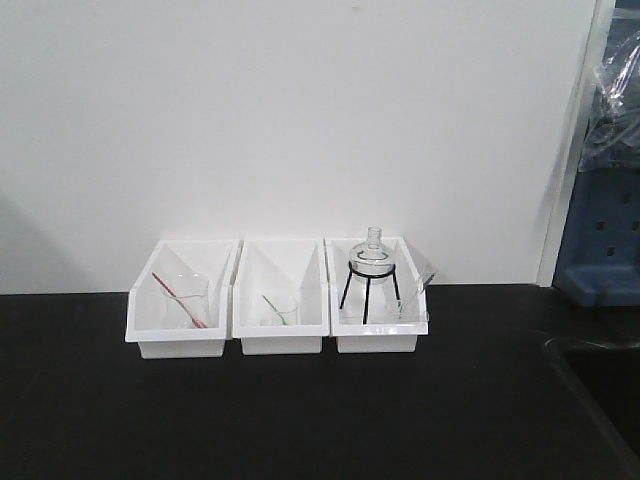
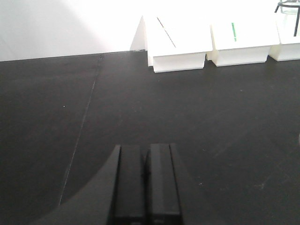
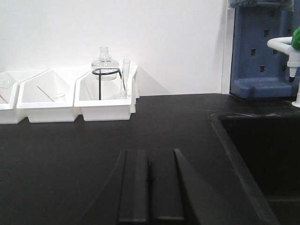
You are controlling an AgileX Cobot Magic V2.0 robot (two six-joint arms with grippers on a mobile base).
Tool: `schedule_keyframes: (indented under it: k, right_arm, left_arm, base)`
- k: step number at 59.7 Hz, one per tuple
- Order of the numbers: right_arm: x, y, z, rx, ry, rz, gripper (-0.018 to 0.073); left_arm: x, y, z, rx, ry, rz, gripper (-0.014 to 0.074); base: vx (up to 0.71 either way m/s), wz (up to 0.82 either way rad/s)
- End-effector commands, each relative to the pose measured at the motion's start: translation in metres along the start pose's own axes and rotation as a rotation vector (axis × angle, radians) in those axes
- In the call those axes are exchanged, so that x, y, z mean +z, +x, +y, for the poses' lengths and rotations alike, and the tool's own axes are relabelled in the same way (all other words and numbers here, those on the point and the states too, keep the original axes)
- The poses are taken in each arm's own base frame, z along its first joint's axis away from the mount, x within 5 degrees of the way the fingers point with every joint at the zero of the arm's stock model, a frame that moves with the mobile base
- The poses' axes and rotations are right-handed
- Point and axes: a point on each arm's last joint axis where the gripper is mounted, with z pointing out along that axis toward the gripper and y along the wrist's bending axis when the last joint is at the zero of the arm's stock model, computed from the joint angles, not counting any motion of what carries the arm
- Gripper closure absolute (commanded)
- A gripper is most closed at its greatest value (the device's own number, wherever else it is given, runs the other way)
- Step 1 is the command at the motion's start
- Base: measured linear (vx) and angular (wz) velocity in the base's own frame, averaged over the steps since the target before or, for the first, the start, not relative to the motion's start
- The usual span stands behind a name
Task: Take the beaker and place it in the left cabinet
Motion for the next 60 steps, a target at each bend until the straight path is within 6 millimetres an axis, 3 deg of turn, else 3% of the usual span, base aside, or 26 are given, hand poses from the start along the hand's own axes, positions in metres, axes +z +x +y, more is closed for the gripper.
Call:
schedule_keyframes:
  k: [1, 17, 24, 28, 35, 40, 47, 54, 60]
  right_arm:
    - [-0.001, -0.006, 0.002, -0.019, -0.018, -0.088, 0.0568]
    - [-0.001, -0.007, 0.002, -0.019, -0.019, -0.091, 0.0568]
    - [-0.003, -0.016, 0.004, -0.018, -0.04, -0.187, 0.0568]
    - [-0.006, -0.029, 0.007, -0.018, -0.07, -0.322, 0.0568]
    - [-0.021, -0.07, 0.011, 0.001, -0.12, -0.596, 0.0568]
    - [-0.022, -0.099, 0.011, 0.057, -0.11, -0.607, 0.0568]
    - [0.0, -0.146, 0.014, 0.012, -0.085, -0.519, 0.0568]
    - [0.043, -0.19, 0.018, -0.011, -0.083, -0.472, 0.0568]
    - [0.081, -0.203, 0.02, -0.005, -0.079, -0.404, 0.0568]
  left_arm:
    - [-0.002, -0.012, -0.001, -0.006, 0.016, -0.104, 0.0593]
    - [-0.002, -0.012, -0.001, -0.006, 0.016, -0.104, 0.0593]
    - [-0.002, -0.012, -0.001, -0.006, 0.016, -0.104, 0.0593]
    - [-0.002, -0.012, -0.001, -0.006, 0.016, -0.104, 0.0593]
    - [-0.002, -0.012, -0.001, -0.006, 0.016, -0.104, 0.0593]
    - [-0.002, -0.012, -0.001, -0.006, 0.016, -0.104, 0.0593]
    - [-0.002, -0.012, -0.001, -0.006, 0.016, -0.104, 0.0593]
    - [-0.002, -0.012, -0.001, -0.006, 0.016, -0.104, 0.0593]
    - [-0.002, -0.012, -0.001, -0.006, 0.016, -0.104, 0.0593]
  base:
    - [0.0, 0.0]
    - [0.0, 0.0]
    - [0.0, 0.0]
    - [0.0, 0.0]
    - [0.0, 0.0]
    - [0.0, 0.0]
    - [0.0, 0.0]
    - [0.0, 0.0]
    - [0.0, 0.0]
